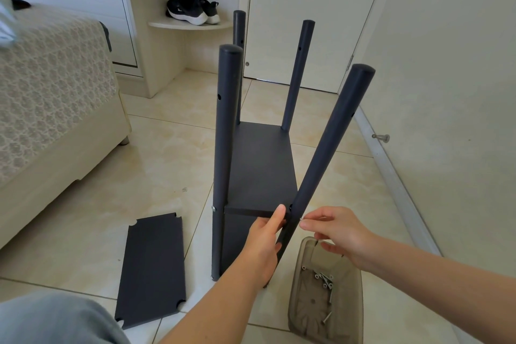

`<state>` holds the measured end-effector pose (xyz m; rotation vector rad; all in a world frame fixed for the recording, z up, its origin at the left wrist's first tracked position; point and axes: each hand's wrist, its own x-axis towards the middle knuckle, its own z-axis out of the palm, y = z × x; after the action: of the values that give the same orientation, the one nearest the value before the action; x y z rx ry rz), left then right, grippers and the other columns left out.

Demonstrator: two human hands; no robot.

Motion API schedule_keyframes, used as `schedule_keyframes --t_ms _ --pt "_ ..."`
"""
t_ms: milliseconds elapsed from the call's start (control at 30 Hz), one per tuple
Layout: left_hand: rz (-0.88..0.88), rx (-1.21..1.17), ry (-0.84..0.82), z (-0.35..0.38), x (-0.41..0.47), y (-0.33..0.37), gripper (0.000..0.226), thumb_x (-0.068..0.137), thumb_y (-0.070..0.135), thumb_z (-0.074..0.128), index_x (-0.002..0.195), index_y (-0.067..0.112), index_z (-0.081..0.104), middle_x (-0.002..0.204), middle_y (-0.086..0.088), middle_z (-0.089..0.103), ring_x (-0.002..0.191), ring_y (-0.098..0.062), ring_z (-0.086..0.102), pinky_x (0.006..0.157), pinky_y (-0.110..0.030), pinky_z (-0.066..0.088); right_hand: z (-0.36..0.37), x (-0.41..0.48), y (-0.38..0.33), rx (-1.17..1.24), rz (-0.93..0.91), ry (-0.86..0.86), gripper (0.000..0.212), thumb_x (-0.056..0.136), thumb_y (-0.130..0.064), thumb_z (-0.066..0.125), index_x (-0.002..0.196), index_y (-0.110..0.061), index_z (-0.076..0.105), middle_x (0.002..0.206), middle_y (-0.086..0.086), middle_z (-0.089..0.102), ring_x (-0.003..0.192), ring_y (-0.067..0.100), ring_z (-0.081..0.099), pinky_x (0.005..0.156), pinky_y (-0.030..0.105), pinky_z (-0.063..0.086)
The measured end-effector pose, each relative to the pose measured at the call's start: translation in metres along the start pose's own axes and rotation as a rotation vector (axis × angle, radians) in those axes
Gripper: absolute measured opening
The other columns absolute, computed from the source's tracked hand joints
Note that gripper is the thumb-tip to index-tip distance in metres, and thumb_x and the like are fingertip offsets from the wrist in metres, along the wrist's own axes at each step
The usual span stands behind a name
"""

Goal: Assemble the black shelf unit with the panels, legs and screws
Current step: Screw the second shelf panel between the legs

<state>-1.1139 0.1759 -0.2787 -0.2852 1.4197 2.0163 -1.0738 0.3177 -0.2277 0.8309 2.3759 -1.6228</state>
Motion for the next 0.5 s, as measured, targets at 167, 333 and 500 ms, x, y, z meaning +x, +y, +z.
schedule_keyframes --t_ms 167,333,500 --pt "0.003 0.009 0.009 0.0015 0.0006 -0.0001 0.010 0.100 0.039 0.054 0.099 0.031 0.049 0.108 0.014 0.055 0.116 -0.010 0.049 0.117 -0.042 0.032 -0.0007 0.0007 -0.0010 -0.030 -0.046 0.007 0.015 0.082 -0.026 0.077 0.090 -0.014 0.073 0.085 0.003 0.074 0.072 0.013 0.063 0.065 0.023 0.054" --pt "0.006 0.011 0.005 0.0008 0.0009 -0.0003 0.010 0.099 0.040 0.055 0.102 0.032 0.051 0.112 0.013 0.058 0.117 -0.011 0.051 0.115 -0.041 0.033 -0.0019 0.0028 -0.0022 -0.073 -0.088 -0.024 0.011 0.081 -0.017 0.078 0.089 -0.012 0.073 0.090 0.009 0.073 0.079 0.016 0.067 0.077 0.033 0.058" --pt "0.005 -0.007 -0.003 -0.0005 0.0004 -0.0007 0.011 0.099 0.040 0.055 0.104 0.031 0.052 0.114 0.011 0.059 0.116 -0.011 0.052 0.114 -0.041 0.034 -0.0049 0.0042 -0.0101 -0.267 -0.257 -0.041 0.029 0.083 -0.018 0.076 0.103 -0.025 0.057 0.084 -0.003 0.075 0.082 0.011 0.069 0.071 0.020 0.051"
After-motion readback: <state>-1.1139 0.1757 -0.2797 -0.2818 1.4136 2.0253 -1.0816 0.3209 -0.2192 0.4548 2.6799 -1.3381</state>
